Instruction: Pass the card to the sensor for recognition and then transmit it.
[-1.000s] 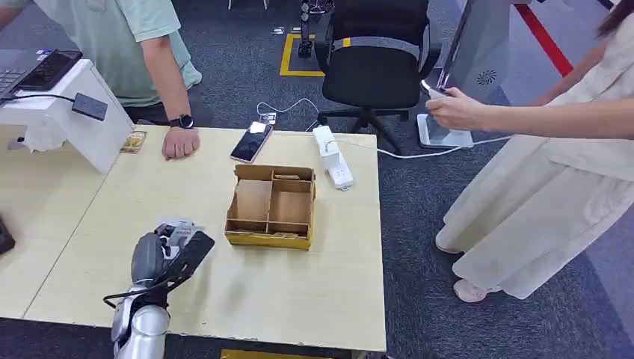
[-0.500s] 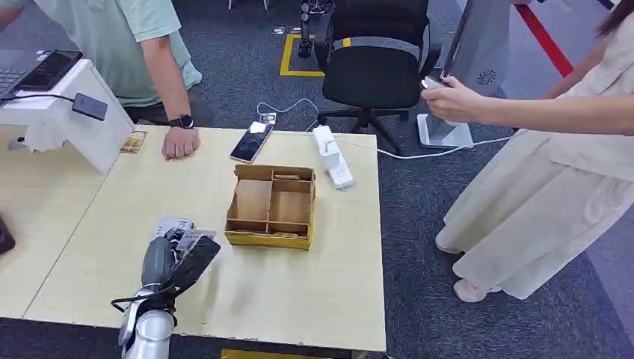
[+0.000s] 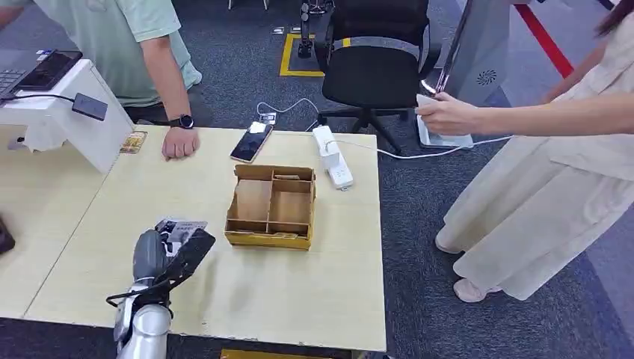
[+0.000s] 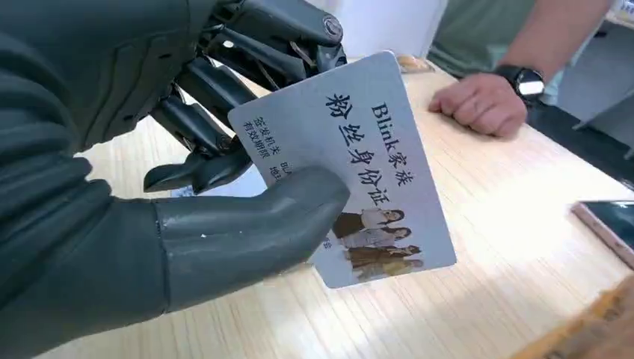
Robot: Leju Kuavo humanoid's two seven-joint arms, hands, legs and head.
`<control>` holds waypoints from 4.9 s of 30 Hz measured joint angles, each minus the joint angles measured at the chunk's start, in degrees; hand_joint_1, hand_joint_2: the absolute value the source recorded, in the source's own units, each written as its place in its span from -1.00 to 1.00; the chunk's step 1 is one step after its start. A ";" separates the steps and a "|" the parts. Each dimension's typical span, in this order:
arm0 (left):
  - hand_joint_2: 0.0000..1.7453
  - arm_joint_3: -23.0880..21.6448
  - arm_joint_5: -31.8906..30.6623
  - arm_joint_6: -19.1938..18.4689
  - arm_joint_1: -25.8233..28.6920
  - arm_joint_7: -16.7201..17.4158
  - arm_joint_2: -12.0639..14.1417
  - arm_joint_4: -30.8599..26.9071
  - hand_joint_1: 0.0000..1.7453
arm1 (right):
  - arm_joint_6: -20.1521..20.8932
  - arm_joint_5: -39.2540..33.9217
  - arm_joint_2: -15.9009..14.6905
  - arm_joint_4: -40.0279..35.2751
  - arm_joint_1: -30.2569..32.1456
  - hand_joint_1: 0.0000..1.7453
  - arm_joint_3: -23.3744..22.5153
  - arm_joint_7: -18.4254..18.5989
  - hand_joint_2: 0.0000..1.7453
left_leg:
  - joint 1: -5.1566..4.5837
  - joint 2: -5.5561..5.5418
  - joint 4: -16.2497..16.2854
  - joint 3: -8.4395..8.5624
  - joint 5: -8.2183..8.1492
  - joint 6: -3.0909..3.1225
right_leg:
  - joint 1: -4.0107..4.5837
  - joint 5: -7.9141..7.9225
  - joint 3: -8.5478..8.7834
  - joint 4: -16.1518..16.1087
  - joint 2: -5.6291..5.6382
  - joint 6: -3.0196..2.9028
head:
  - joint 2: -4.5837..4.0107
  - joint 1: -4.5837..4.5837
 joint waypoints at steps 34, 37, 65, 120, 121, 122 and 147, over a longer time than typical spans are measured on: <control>1.00 3.69 -2.23 -0.83 2.05 0.17 1.27 -1.66 1.00 | -0.42 0.00 0.00 0.00 0.24 -1.00 -0.74 -0.33 -1.00 | 0.01 -0.01 0.00 -0.02 0.00 0.00 | 0.00 0.00 0.00 0.00 -0.01 0.00 | 0.02 0.00; 1.00 5.11 -1.34 -0.77 2.12 0.26 1.27 -1.66 1.00 | -0.42 0.00 0.00 0.00 0.26 -1.00 -0.77 -0.33 -1.00 | 0.01 0.00 0.00 -0.02 0.00 0.00 | 0.00 0.00 0.00 0.00 0.00 0.00 | 0.00 0.02; 1.00 8.81 3.30 -1.66 -0.05 -1.12 -0.13 -2.49 1.00 | -0.07 0.00 0.00 -0.02 0.27 -1.00 -0.79 -0.09 -1.00 | 0.00 0.00 0.00 -0.01 0.00 0.00 | 0.00 0.00 -0.01 0.00 0.00 0.00 | 0.00 0.02; 1.00 12.53 1.25 1.77 -3.22 4.28 -0.55 3.89 1.00 | 0.42 0.00 0.09 -2.23 1.14 -1.00 -1.51 -0.04 -1.00 | 0.01 0.00 0.00 -0.03 0.00 0.00 | 0.00 0.00 -0.02 0.00 0.00 0.00 | 0.00 0.00; 1.00 12.91 1.23 1.81 -3.28 4.28 -0.55 4.04 1.00 | 0.48 0.00 0.13 -2.40 1.23 -1.00 -1.64 -0.04 -1.00 | 0.01 0.00 0.00 -0.03 0.00 0.00 | 0.00 0.00 -0.02 0.00 -0.01 0.00 | 0.00 0.02; 1.00 13.36 1.23 1.79 -3.43 4.28 -0.55 4.24 1.00 | 0.50 0.00 0.13 -2.49 1.27 -1.00 -1.71 -0.04 -1.00 | 0.00 0.00 0.00 -0.03 0.00 0.00 | 0.00 0.00 -0.02 0.00 -0.01 0.00 | 0.00 0.02; 1.00 18.18 -3.10 1.03 -6.92 8.09 -0.61 10.51 1.00 | 1.33 0.00 0.74 -4.30 1.57 -1.00 -3.23 -0.24 -1.00 | 0.00 -0.01 0.00 0.02 0.01 0.00 | 0.00 0.00 0.02 0.00 -0.02 0.00 | 0.00 0.00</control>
